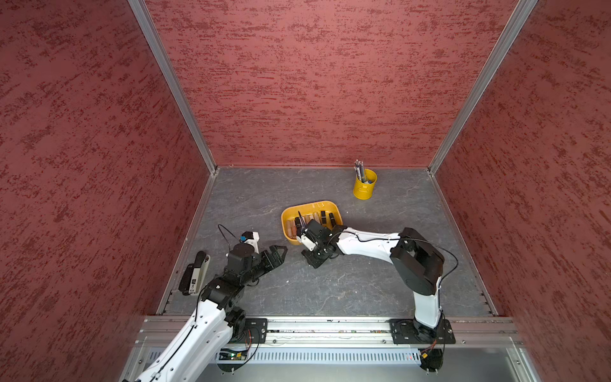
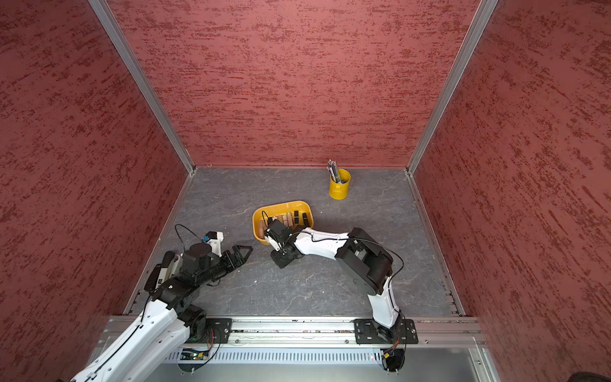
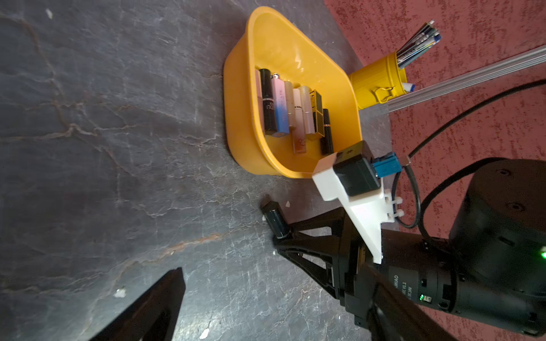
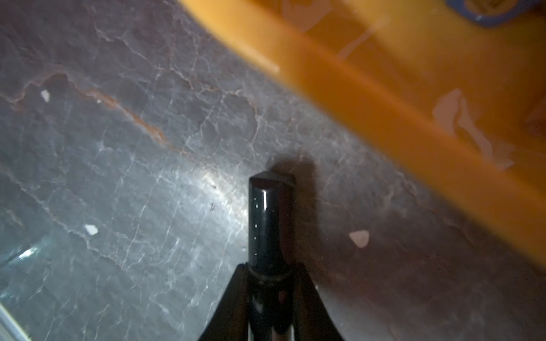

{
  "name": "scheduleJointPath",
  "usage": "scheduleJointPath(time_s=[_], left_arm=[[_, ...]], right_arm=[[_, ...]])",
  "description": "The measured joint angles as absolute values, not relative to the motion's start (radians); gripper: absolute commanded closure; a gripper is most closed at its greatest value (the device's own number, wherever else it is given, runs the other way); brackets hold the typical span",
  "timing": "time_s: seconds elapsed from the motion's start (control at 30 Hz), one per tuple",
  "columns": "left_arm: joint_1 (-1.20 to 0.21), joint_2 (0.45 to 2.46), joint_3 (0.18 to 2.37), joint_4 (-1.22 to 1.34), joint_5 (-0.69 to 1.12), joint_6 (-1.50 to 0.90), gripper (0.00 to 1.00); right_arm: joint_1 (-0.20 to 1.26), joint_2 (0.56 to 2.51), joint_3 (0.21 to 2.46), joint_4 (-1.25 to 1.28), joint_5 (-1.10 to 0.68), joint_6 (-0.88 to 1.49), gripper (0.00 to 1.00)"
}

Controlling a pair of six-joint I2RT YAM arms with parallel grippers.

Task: Put the lipstick into the storage box
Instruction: Pick up the lipstick at the center of the board, then place the lipstick in the storage box.

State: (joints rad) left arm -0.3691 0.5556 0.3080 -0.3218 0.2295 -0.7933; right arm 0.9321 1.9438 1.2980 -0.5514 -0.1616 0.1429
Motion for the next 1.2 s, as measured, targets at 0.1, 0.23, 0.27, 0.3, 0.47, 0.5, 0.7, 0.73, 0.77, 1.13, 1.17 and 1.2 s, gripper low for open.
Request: scheduleJointPath(time_s=[0.1, 0.23, 0.27, 0.3, 0.47, 0.5, 0.7, 0.73, 0.77, 1.13, 1.17, 1.2], left_arm=[[-0.369, 0.551, 0.308, -0.289, 0.255, -0.789, 0.04], [-0.369, 0.552, 0.307, -0.223, 0.301, -0.788, 0.04], [-0.369, 0.555, 0.307, -0.204, 0.315, -0.788, 0.04], [-0.369, 0.559, 0.307, -0.186, 0.328, -0.788, 0.04], [-0.368, 0.603, 0.307, -0.079, 0.404, -0.79, 0.03], [-0.368, 0.612, 0.307, -0.063, 0.415, -0.791, 0.03], [-0.368, 0.663, 0.31, 0.015, 0.466, -0.797, 0.03], [-0.369, 0.67, 0.313, 0.025, 0.471, -0.797, 0.03], [-0.369, 0.678, 0.316, 0.031, 0.475, -0.797, 0.03], [-0.369, 0.736, 0.329, 0.075, 0.481, -0.797, 0.04], [-0.369, 0.737, 0.329, 0.075, 0.481, -0.797, 0.04], [-0.369, 0.737, 0.329, 0.075, 0.481, -0.797, 0.03]], right_arm=[[0.926, 1.895, 1.285, -0.551, -0.192, 0.155, 0.79], [0.912, 1.805, 1.262, -0.547, -0.25, 0.177, 0.79], [0.905, 1.783, 1.258, -0.546, -0.265, 0.183, 0.79], [0.897, 1.765, 1.253, -0.544, -0.278, 0.188, 0.79], [0.839, 1.677, 1.229, -0.528, -0.353, 0.223, 0.79], [0.827, 1.662, 1.224, -0.526, -0.366, 0.229, 0.79], [0.739, 1.567, 1.195, -0.498, -0.458, 0.281, 0.79], [0.722, 1.554, 1.192, -0.494, -0.471, 0.291, 0.79], [0.704, 1.544, 1.191, -0.49, -0.48, 0.301, 0.79], [0.627, 1.624, 1.365, -0.587, -0.371, 0.337, 0.78], [0.627, 1.642, 1.388, -0.6, -0.353, 0.337, 0.78], [0.626, 1.663, 1.412, -0.615, -0.336, 0.337, 0.78]])
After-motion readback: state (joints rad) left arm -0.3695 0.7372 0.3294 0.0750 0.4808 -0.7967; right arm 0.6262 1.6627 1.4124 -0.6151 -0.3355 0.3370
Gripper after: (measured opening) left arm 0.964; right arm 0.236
